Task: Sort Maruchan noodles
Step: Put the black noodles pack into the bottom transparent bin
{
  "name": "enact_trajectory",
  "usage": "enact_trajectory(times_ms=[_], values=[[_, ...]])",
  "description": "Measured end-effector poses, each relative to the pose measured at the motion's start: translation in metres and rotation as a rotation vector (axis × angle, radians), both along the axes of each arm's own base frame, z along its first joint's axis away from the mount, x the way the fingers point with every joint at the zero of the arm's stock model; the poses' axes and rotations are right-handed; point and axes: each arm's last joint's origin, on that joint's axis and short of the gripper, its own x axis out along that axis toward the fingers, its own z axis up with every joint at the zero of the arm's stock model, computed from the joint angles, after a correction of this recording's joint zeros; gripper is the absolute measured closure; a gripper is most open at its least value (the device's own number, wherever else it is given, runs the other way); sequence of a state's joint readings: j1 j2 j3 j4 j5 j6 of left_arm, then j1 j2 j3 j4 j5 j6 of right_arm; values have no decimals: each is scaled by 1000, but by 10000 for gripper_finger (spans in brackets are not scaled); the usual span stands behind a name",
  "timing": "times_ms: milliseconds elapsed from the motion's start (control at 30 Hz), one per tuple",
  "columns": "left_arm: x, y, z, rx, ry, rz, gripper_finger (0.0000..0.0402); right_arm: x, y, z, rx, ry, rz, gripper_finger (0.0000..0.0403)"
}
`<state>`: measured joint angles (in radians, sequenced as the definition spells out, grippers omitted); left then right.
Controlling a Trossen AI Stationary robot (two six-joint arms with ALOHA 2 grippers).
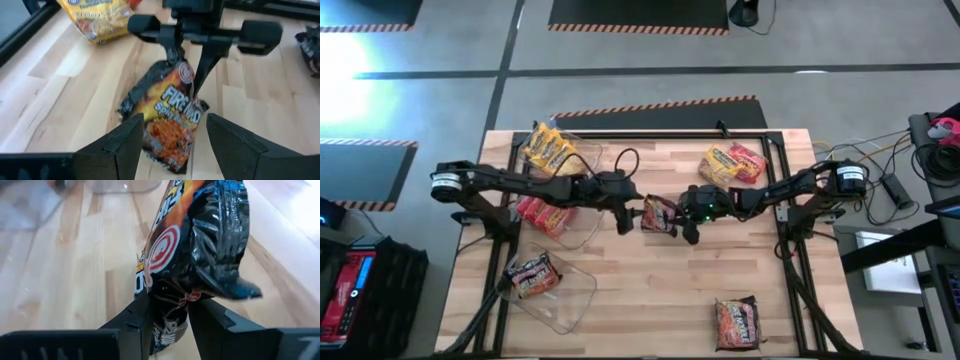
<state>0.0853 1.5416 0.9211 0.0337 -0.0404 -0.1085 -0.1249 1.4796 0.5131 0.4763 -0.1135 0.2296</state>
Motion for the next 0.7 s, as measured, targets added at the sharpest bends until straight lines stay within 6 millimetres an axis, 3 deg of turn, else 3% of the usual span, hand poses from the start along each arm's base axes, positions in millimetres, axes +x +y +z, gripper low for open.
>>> enact_trajectory(times_ms=[467, 700], values=[[0, -2, 2, 22, -3, -57, 198, 24, -2, 27, -216, 88, 161, 301], [0, -2, 2, 124, 8, -113, 165, 28, -2, 30, -241, 91, 181, 301]])
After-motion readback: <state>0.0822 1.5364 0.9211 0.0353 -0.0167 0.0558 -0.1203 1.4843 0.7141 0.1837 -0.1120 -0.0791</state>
